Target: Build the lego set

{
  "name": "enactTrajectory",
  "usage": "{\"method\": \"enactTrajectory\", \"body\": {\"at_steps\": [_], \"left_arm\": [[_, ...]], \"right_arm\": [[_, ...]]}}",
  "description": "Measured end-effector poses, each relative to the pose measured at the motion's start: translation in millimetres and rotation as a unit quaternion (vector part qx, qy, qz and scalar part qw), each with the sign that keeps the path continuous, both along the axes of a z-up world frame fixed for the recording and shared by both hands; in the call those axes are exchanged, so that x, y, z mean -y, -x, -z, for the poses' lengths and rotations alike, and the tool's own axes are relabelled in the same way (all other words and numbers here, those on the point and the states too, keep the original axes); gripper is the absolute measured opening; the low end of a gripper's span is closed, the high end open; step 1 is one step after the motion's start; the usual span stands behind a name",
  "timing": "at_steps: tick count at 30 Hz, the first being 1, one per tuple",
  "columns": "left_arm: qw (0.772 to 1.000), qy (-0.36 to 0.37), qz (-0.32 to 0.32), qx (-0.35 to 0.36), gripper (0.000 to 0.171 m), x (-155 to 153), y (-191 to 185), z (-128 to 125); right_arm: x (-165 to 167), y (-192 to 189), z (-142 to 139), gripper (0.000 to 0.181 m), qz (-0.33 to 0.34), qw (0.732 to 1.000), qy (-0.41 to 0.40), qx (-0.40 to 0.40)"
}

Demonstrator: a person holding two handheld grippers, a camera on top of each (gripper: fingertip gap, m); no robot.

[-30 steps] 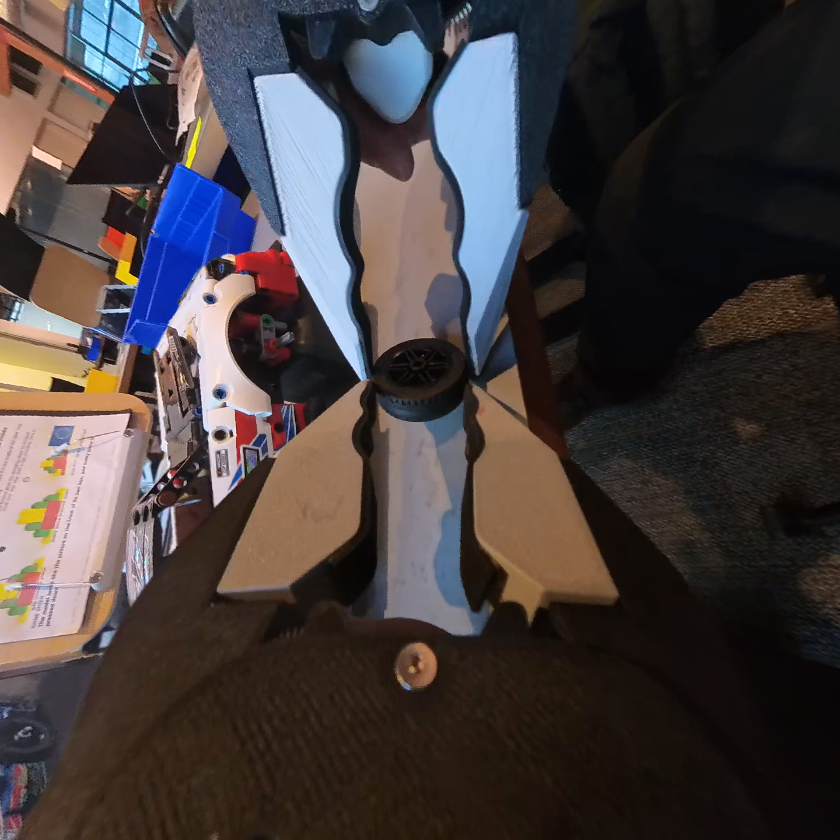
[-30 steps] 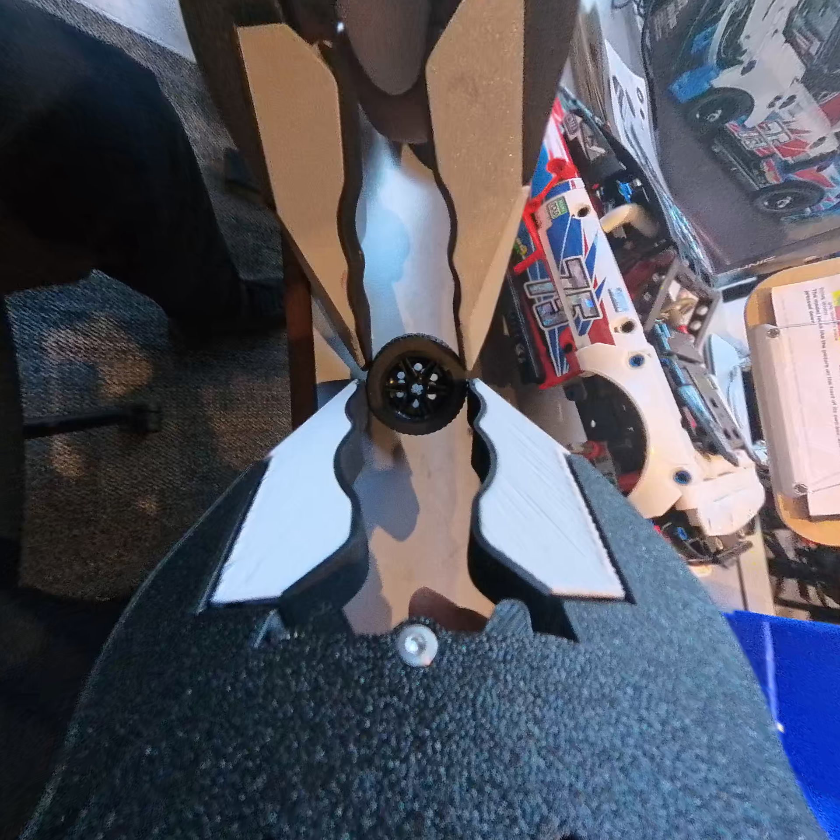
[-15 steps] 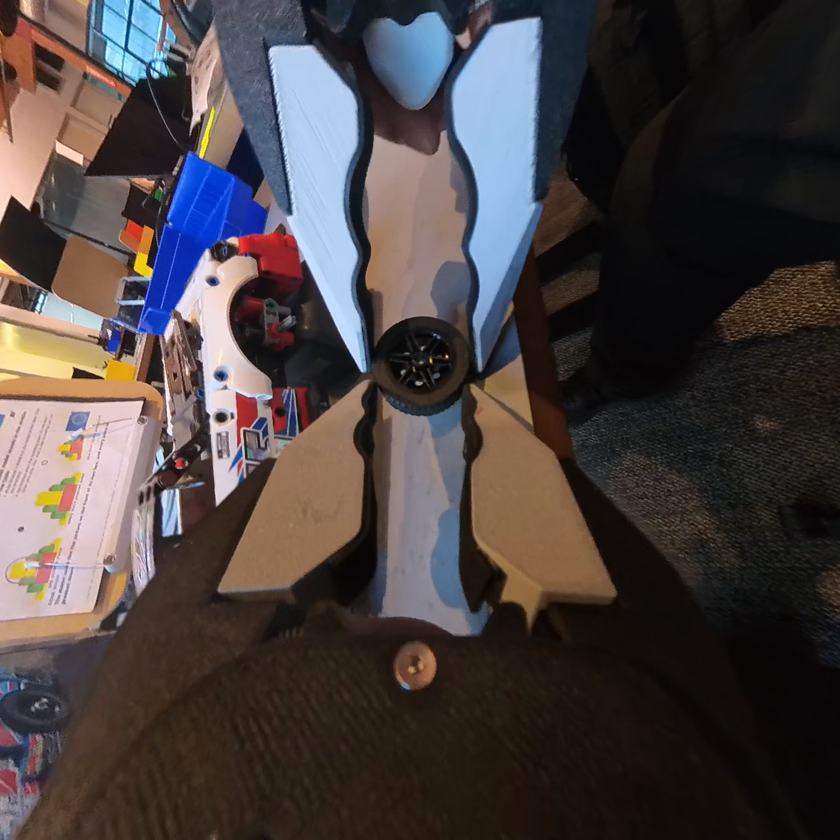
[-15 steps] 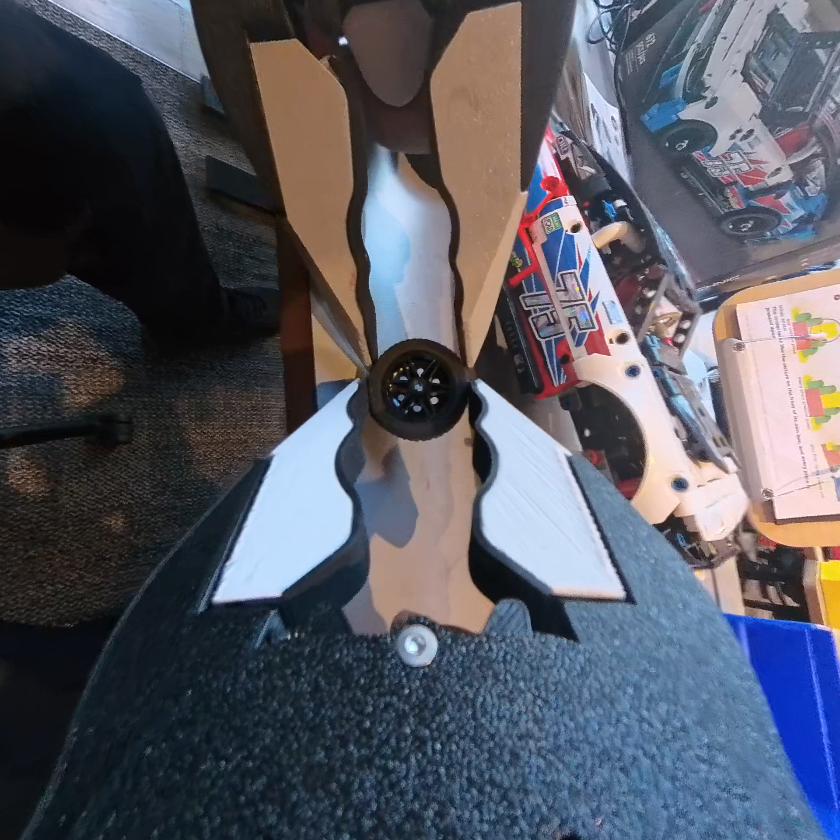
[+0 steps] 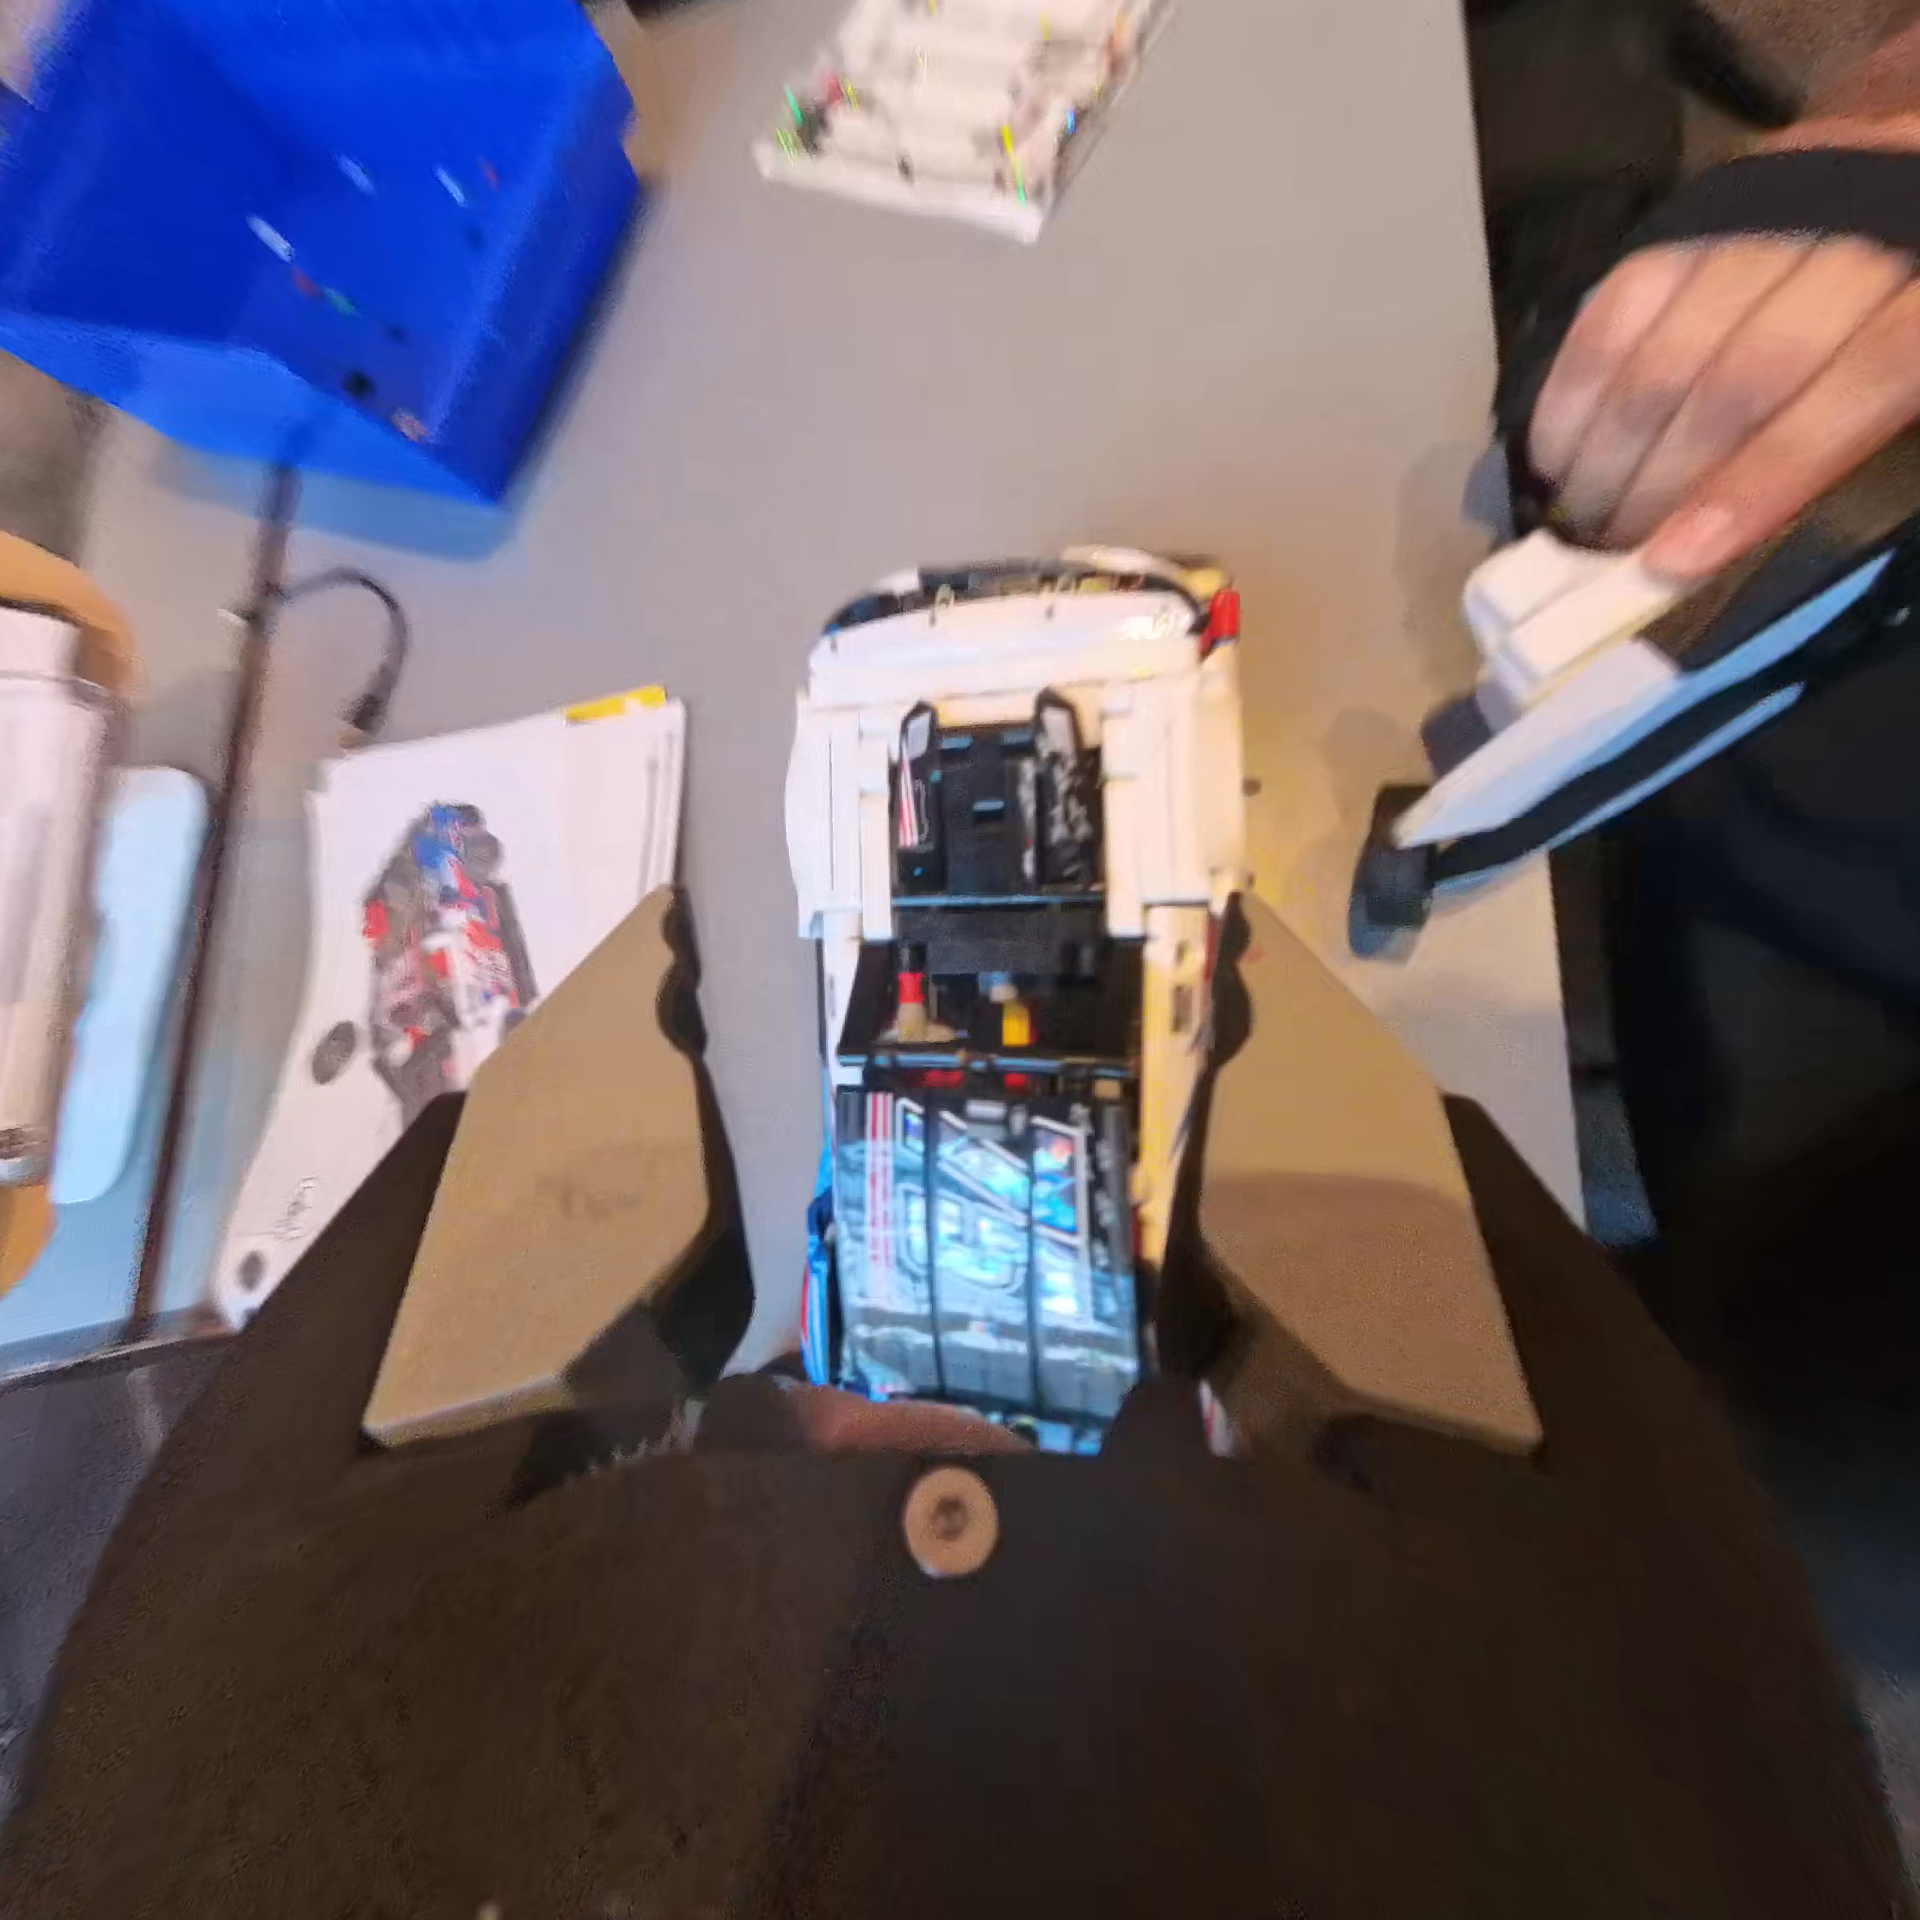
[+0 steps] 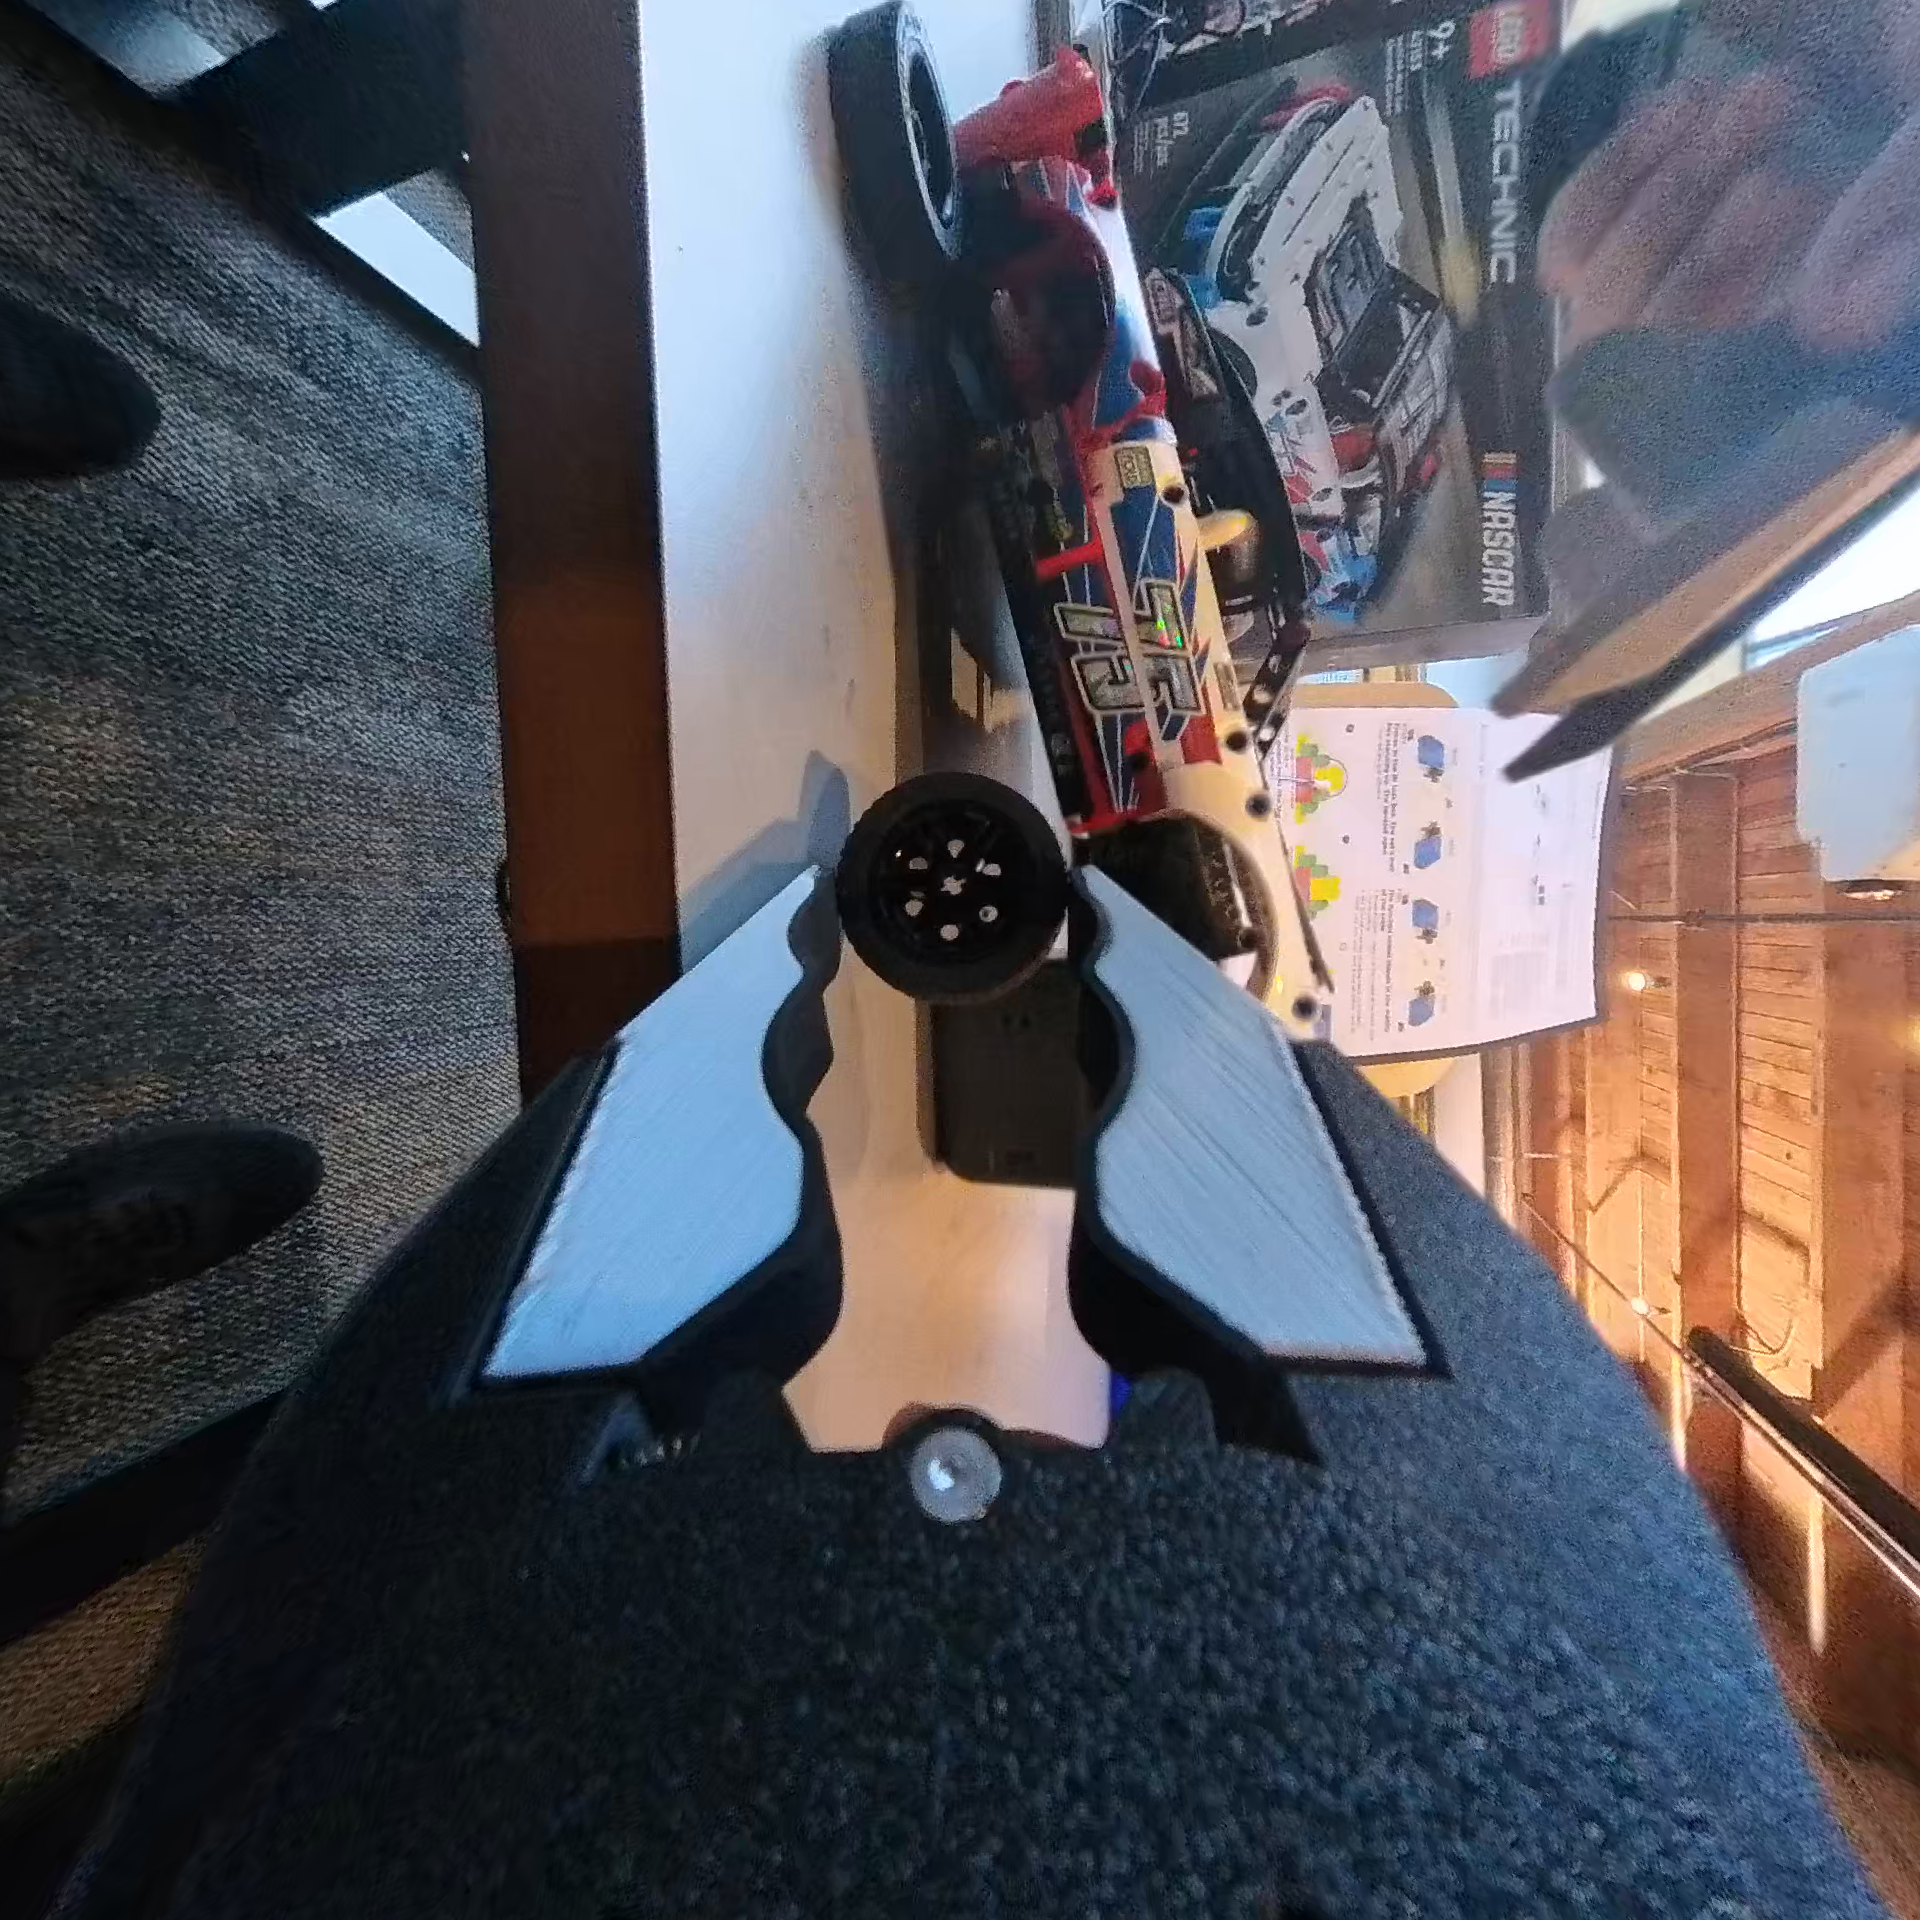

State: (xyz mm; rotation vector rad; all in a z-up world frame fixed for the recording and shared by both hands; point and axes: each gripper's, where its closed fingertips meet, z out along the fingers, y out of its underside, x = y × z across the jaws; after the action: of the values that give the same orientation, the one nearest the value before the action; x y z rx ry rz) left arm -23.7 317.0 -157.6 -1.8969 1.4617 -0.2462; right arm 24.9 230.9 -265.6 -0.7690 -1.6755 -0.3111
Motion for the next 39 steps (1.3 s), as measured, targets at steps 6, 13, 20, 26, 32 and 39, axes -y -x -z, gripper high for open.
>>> {"method": "enactTrajectory", "body": {"at_steps": [6, 13, 20, 26, 32, 39], "left_arm": [[0.984, 0.157, 0.036, -0.071, 0.107, -26, 1, 45], [0.971, 0.197, 0.071, -0.112, 0.144, -13, -11, 63], [0.950, 0.272, 0.083, -0.129, 0.138, -9, -14, 75], [0.948, 0.270, 0.083, -0.145, 0.139, -5, -12, 84], [0.950, 0.260, 0.073, -0.158, 0.139, -5, -12, 92], [0.952, 0.254, 0.075, -0.151, 0.138, -3, -14, 94]], "right_arm": [[-5, -2, -4, 0.040, 0.006, 1.000, 0.015, -0.017], [-9, 0, -11, 0.040, 0.000, 0.999, 0.018, -0.037], [-16, -1, -23, 0.039, 0.013, 0.997, -0.049, -0.053], [-31, -10, -31, 0.040, 0.038, 0.995, -0.030, -0.082], [-37, -3, -35, 0.039, 0.050, 0.994, -0.002, -0.093], [-36, -1, -32, 0.040, 0.050, 0.994, -0.008, -0.092]]}}
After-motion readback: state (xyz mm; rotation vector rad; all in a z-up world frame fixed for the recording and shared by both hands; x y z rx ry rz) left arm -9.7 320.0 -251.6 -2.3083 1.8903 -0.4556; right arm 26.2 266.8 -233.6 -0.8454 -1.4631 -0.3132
